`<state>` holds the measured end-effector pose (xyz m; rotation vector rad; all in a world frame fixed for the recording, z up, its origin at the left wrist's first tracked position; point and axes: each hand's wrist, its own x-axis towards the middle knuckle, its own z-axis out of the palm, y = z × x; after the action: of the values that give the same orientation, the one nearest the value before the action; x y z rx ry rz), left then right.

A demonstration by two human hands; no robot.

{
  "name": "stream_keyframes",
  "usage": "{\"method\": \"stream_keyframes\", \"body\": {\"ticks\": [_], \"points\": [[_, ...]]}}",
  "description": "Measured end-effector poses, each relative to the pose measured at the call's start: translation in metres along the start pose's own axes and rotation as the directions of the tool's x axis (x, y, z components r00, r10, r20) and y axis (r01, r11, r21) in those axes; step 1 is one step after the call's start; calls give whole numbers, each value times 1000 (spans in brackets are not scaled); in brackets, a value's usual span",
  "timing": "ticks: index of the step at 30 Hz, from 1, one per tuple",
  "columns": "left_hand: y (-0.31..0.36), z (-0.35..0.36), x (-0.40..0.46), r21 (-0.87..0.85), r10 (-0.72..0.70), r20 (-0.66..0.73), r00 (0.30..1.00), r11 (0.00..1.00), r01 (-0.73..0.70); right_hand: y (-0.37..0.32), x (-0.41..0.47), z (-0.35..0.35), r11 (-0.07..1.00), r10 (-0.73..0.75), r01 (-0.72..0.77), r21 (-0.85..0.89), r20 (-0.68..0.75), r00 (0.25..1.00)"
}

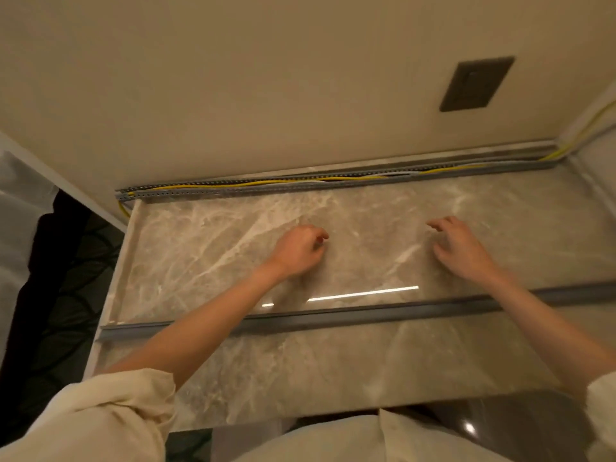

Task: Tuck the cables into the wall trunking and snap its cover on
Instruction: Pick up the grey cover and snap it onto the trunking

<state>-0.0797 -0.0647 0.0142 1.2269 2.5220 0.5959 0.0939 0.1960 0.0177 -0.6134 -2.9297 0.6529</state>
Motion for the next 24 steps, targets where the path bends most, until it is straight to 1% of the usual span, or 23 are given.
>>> {"method": "stream_keyframes", "body": {"ticks": [3, 6, 11, 15, 18, 21, 24], "points": [[38, 18, 4, -35, 70, 82, 994, 997, -67, 25, -25, -11, 998, 57, -56, 11, -33, 998], [75, 37, 4, -56, 140, 185, 973, 990, -132, 46, -51, -21, 994, 106, -104, 27, -63, 992], [113, 66, -4, -50, 236, 307, 922, 971, -232, 70, -80, -33, 992, 116, -111, 54, -93, 989], [130, 78, -9, -85, 273, 329, 904, 962, -260, 80, -87, -38, 994, 100, -96, 55, -77, 992], [134, 83, -9, -34, 295, 347, 890, 953, -302, 83, -87, -39, 995, 80, -76, 64, -60, 995], [133, 88, -11, 4, 308, 318, 896, 945, -327, 87, -87, -42, 995, 62, -58, 76, -46, 997], [131, 88, -13, 10, 335, 289, 897, 936, -353, 94, -85, -46, 996, 30, -25, 90, -62, 998]]}}
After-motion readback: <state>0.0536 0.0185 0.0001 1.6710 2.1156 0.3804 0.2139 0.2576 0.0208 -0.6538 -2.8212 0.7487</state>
